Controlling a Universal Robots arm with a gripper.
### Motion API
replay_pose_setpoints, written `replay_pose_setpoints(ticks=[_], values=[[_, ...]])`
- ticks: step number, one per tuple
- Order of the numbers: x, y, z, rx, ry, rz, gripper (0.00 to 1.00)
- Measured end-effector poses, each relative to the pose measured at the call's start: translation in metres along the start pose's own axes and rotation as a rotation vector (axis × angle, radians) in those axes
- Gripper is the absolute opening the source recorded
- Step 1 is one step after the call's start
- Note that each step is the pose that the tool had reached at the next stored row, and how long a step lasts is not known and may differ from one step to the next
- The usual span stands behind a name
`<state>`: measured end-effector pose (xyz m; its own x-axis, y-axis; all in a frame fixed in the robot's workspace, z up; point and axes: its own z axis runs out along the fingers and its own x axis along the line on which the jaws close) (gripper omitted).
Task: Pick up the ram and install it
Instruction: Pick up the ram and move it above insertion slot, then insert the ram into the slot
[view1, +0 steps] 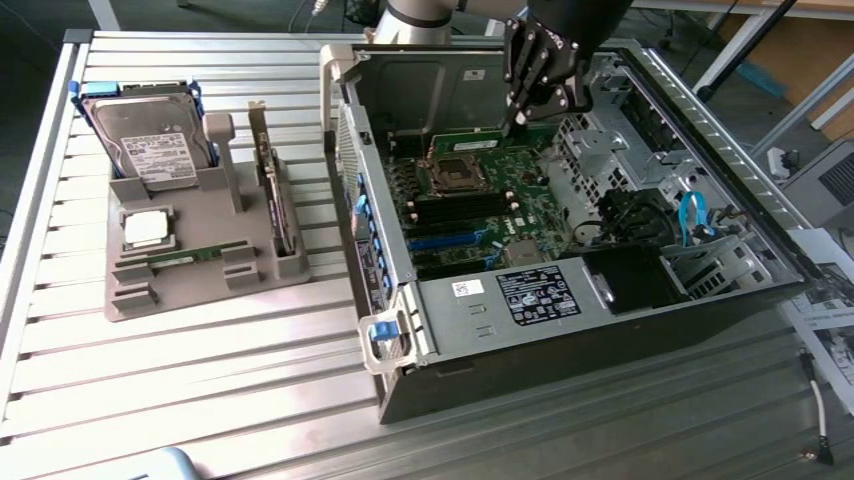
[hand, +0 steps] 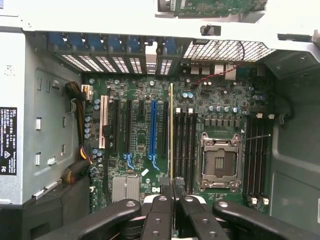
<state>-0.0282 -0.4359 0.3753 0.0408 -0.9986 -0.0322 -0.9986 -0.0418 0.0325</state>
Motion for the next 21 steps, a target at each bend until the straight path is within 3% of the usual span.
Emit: replay_pose_setpoints(ticks=[21], values=[[0.0002, -0.0002, 0.0080, 0.0001, -0.0007, 0.000, 0.12]])
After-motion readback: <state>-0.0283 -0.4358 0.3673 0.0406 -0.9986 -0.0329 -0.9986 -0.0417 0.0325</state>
